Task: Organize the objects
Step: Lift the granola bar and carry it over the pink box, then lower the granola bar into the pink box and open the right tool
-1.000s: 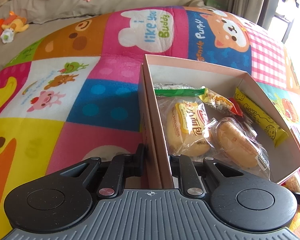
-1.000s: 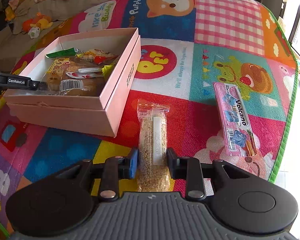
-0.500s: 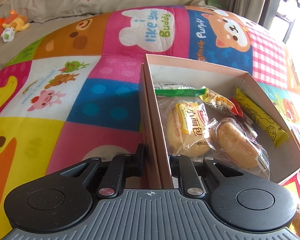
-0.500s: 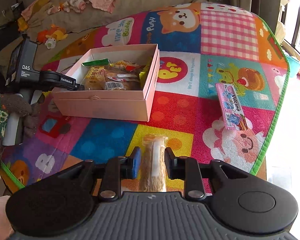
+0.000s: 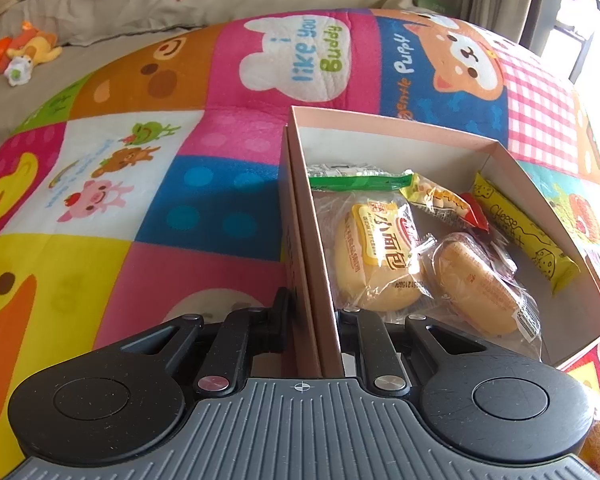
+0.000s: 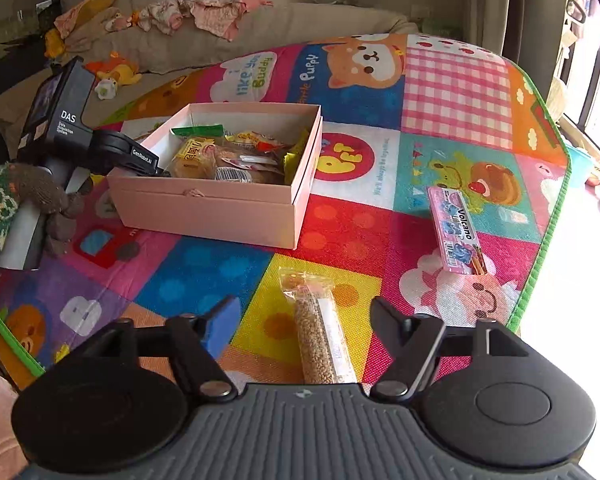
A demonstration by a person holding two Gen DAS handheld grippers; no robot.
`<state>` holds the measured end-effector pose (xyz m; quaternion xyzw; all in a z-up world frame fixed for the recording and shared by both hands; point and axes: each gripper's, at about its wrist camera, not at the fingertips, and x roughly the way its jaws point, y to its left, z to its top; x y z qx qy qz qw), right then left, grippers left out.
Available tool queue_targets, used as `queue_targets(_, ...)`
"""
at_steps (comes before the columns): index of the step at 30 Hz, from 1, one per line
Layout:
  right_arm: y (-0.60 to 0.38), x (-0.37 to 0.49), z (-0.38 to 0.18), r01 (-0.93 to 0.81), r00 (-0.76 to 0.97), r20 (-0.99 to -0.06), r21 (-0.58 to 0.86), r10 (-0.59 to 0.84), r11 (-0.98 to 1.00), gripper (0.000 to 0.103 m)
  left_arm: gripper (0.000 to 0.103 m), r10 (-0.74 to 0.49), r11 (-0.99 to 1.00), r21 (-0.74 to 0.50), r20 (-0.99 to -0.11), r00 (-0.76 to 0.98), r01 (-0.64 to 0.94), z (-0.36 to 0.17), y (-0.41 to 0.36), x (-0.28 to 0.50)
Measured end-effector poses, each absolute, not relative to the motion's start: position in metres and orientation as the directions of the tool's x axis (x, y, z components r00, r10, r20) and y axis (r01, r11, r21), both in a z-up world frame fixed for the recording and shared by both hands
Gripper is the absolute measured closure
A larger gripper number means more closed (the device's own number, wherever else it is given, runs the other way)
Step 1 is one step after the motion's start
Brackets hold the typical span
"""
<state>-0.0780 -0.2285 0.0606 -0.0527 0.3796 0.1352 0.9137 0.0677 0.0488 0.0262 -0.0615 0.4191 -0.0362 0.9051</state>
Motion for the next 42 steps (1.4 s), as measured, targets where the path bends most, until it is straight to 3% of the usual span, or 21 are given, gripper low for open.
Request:
queue_targets(4,-0.223,-0.067,0.036,-0.288,0.624,-0.746,0.057,0.233,0.956,0.023,0.087,-0.121,0.989,-0.147,-0.753,0.646,0.015,0.026,0.049,0.067)
queue_targets(11,-0.213,-0.060,0.019,-0.281,0.646,-0.735,0.020,0.204,0.960,0.024,0.087,-0.124,0.989,-0.148,-0.750,0.649,0.017,0.026,0.050,0.066)
queue_targets(14,-0.215,-0.058,0.015,-0.268,0.653,-0.731,0.019,0.197,0.963,0.037,0.087,-0.124,0.989,-0.147,-0.750,0.650,0.019,0.025,0.050,0.065)
queue_targets(18,-0.214,-0.059,0.020,-0.269,0.654,-0.738,-0.022,0.166,0.963,0.071,0.087,-0.124,0.989,-0.146,-0.750,0.650,0.020,0.025,0.050,0.065)
queue_targets(19,-0.215,-0.060,0.021,-0.279,0.644,-0.746,-0.022,0.170,0.960,0.073,0.087,-0.124,0.989,-0.146,-0.749,0.650,0.020,0.025,0.050,0.064)
queue_targets(24,-0.219,-0.073,0.048,-0.317,0.640,-0.735,0.013,0.224,0.948,0.075,0.087,-0.122,0.989,-0.145,-0.749,0.651,0.019,0.025,0.050,0.064)
queue_targets(31,-0.223,-0.072,0.127,-0.346,0.729,-0.598,0.098,0.333,0.933,0.077,0.087,-0.120,0.989,-0.144,-0.746,0.655,0.017,0.026,0.049,0.064)
queue_targets(36,-0.203,-0.046,0.163,-0.392,0.762,-0.529,0.083,0.374,0.916,0.077,0.087,-0.124,0.990,-0.141,-0.741,0.660,0.027,0.026,0.049,0.064)
queue_targets(42,-0.173,0.011,0.169,-0.443,0.662,-0.585,0.198,0.468,0.874,0.077,0.086,-0.129,0.989,-0.144,-0.740,0.660,0.032,0.025,0.049,0.064)
